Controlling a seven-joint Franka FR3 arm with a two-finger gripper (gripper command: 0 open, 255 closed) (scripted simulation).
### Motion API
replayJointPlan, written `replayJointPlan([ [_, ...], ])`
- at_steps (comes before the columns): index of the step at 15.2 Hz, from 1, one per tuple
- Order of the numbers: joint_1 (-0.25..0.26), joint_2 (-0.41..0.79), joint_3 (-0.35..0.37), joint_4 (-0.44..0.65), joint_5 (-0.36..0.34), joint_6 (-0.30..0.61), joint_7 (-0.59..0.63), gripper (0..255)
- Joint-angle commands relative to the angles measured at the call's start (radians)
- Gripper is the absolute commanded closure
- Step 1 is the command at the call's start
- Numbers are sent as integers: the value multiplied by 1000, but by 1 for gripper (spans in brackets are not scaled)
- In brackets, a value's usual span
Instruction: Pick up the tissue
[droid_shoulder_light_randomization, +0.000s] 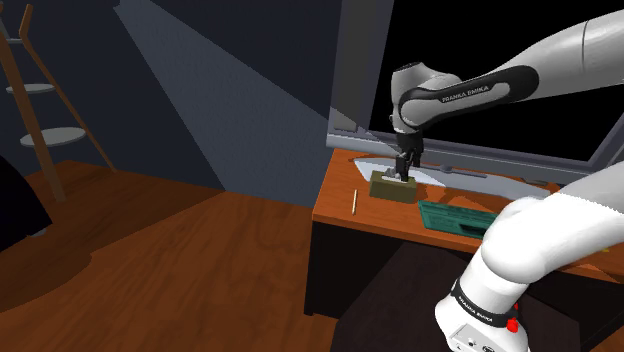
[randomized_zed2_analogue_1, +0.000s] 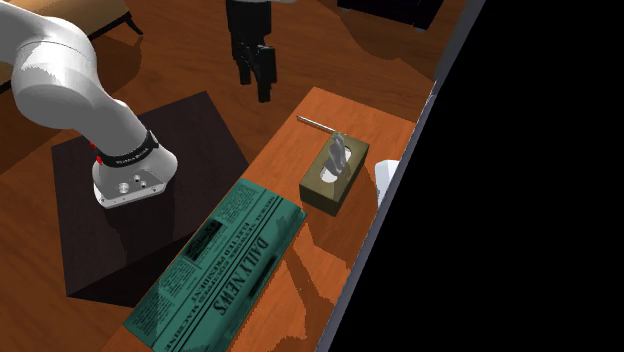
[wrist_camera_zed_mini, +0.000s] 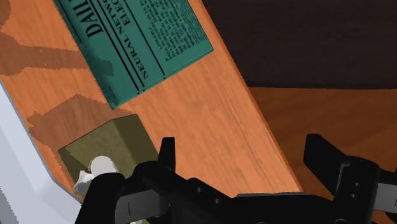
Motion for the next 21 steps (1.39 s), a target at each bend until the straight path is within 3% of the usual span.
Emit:
replayJointPlan([
  [1,-20,43,-23,-2,-67,66,-33,0],
  [14,-119,421,-123,155,-444,446,-107,0],
  [21,-128,492,-132,144,-489,521,-49,0],
])
